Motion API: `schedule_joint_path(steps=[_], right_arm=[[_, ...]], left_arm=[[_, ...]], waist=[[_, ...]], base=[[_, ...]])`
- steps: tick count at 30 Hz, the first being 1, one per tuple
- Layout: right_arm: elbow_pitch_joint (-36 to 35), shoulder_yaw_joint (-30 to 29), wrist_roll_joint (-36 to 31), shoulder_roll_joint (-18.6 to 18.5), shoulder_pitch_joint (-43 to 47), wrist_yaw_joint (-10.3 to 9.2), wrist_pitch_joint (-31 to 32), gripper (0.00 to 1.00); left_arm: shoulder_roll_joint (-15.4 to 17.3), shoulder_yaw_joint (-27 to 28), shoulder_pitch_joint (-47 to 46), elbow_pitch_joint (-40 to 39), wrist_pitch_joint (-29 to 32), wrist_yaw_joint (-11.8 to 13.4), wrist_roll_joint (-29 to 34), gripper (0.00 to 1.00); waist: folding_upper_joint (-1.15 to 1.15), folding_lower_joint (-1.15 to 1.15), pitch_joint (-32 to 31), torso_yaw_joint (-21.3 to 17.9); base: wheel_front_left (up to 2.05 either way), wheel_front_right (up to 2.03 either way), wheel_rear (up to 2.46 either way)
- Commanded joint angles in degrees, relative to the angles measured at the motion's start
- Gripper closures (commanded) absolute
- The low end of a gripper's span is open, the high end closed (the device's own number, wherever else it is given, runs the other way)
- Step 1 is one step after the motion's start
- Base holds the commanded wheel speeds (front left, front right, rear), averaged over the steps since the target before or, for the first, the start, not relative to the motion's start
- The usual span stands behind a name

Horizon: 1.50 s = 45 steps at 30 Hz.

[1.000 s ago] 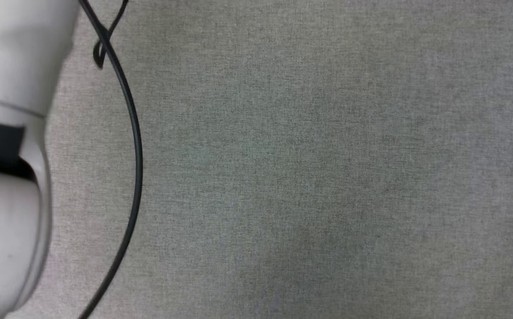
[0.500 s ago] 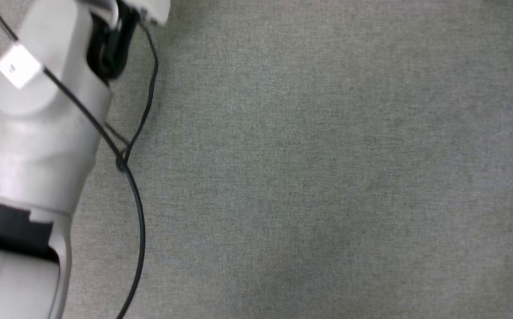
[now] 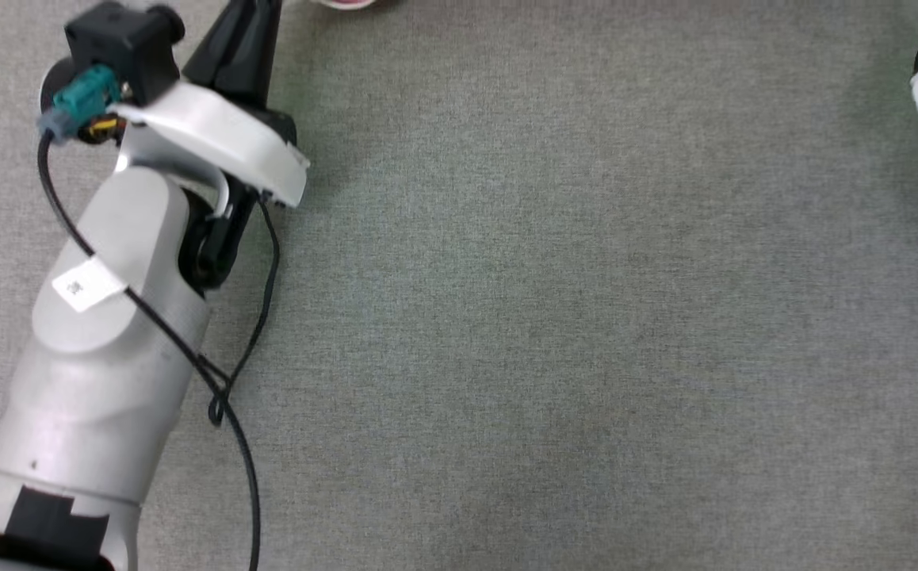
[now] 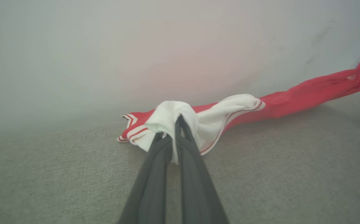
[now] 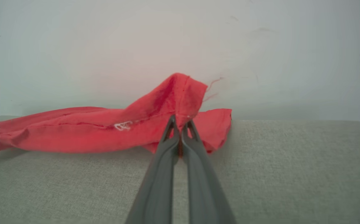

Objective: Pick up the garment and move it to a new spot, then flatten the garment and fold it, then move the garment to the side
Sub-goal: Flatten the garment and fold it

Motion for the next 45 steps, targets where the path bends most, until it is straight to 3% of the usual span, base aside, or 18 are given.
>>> schedule_joint_path(steps=[1,11,27,36,45], right_arm=[[-0.7,0.4,0.9,-0.6,2.1,-0.05,-0.5,1.00],[-4.0,3.0,3.1,-3.7,8.7,-0.05,-1.2,1.00],[-9.4,3.5,5.8,-7.1,19.4,-0.05,-1.3,1.00],[-13.5,6.3,6.8,-9.8,25.6,-0.06,-1.3,1.00],[-16.0,7.1,7.5,-11.7,31.2,-0.06,-1.3,1.00]], left_arm=[[0.1,0.9,2.4,-1.2,-0.3,0.0,0.3,1.00],[-0.3,3.4,11.4,-6.7,-0.3,0.0,-0.9,1.00],[3.0,0.0,23.2,-12.1,-0.3,0.0,-1.9,1.00],[7.5,-4.8,29.2,-14.4,-0.3,0.0,-4.9,1.00],[9.6,-6.1,35.6,-17.0,-0.3,0.0,-5.6,1.00]], waist=[[0.00,0.00,-0.9,-0.2],[0.00,0.00,-4.6,0.1],[0.00,0.00,-11.4,-0.2],[0.00,0.00,-14.4,-0.1],[0.00,0.00,-17.8,0.4]], base=[[0.00,0.00,0.00],[0.00,0.00,0.00],[0.00,0.00,0.00],[0.00,0.00,0.00],[0.00,0.00,0.00]])
